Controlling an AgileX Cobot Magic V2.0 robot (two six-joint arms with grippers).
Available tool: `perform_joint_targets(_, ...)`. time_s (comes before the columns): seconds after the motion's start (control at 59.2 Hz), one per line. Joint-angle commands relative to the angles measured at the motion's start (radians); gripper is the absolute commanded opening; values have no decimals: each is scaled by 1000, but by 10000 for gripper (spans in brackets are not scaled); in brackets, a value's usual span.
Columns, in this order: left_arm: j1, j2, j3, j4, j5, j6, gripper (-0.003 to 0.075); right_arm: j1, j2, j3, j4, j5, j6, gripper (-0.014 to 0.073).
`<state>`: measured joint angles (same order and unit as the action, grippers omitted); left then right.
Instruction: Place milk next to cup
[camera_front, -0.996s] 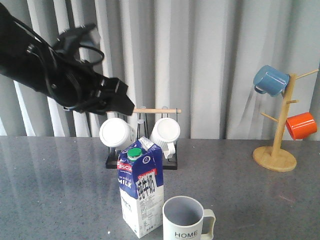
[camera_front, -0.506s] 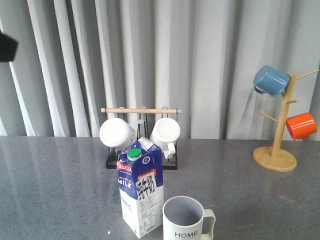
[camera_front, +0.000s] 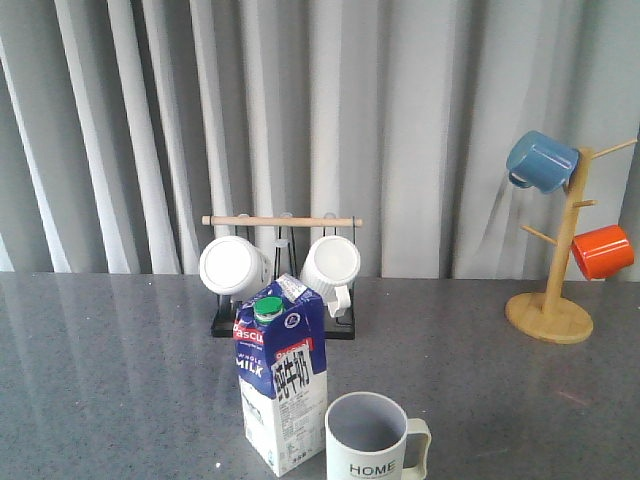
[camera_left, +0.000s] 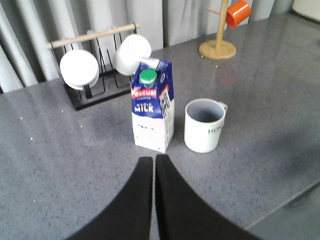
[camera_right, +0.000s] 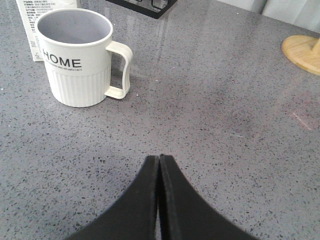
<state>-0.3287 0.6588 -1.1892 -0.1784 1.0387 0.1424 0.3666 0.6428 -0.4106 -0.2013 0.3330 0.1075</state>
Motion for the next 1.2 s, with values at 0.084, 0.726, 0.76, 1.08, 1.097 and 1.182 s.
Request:
perform_joint_targets(0.084,-3,-60,103,-12,-71,-4,-7,0,-3,-28,-14,-70,-1,-4)
perform_joint_targets(0.726,19,-305,1053,70,-1390,-8,-7,0,-3,-28,-14,-55,-1,-4)
perform_joint_targets(0.76,34,-341,1111,40,-1445,-8,-7,0,-3,-28,-14,-54,-1,-4)
perform_joint_targets(1.08,252,-629,1190,-386,-1318,366,-6,0,-3,-28,-13,-51,-1,-4)
perform_joint_targets(1.097,263,-638,1190,-395,-1318,389,-6,0,-3,-28,-13,-51,-1,-4)
perform_joint_targets(1.182,297,-689,1190,-450,-1319,452,-6,0,-3,-28,-13,-51,-1,-4)
